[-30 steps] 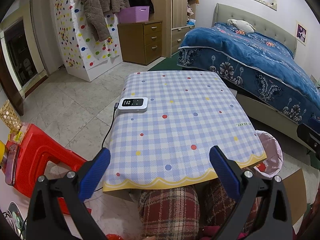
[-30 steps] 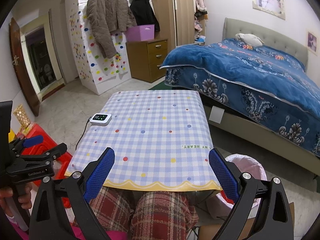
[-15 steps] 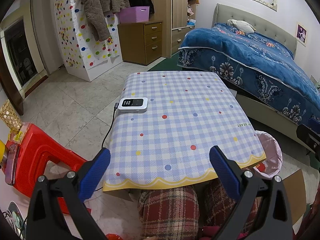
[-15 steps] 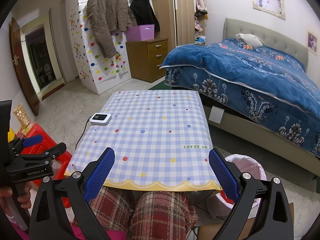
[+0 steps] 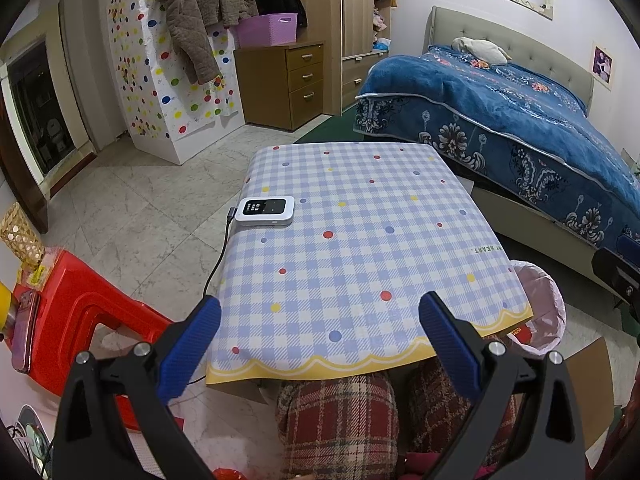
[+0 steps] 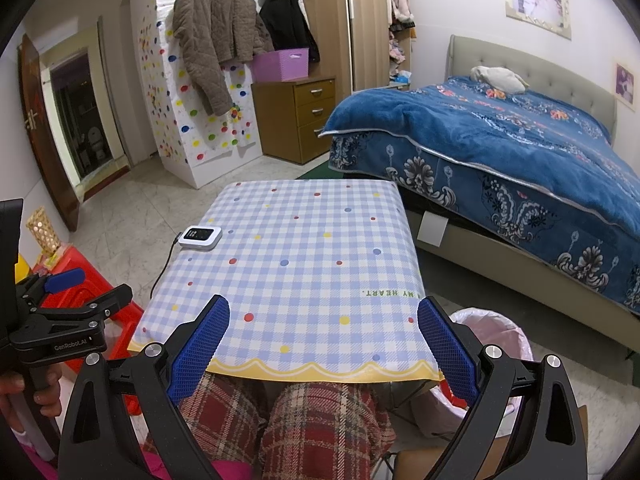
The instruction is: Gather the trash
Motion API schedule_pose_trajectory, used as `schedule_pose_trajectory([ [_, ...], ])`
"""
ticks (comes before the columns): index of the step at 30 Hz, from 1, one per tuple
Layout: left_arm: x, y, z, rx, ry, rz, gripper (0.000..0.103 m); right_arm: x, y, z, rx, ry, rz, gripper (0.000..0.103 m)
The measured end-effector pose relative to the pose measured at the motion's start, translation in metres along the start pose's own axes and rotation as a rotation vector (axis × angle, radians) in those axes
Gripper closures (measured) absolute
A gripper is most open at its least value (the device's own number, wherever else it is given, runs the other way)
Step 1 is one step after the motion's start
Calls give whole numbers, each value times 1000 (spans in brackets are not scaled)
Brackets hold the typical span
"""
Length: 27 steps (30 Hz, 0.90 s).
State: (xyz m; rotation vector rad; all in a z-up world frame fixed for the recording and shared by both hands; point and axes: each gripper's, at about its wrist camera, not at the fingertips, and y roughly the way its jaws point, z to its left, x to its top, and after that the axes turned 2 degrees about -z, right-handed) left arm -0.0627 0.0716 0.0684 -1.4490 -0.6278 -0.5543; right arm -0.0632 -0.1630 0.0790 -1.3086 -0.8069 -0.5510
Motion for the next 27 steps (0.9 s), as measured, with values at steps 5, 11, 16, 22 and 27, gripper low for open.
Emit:
schedule_pose_trajectory([
  [5,0,1,-1,-1,5,-1,7,0,1,-1,0,1,4,9],
  [11,0,2,-2,-3,5,-1,7,0,1,-1,0,3,4,9],
  [16,0,3,-2,-14,7,-8,7,-4,3,-3,7,10,10,9],
  [22,2,9,-5,-19,21,-21,7,-7,11,-13,16,32,11,9],
  [27,4,28,-8,-26,14,-15,7,-18,27,-45,-15,63,-5,9],
])
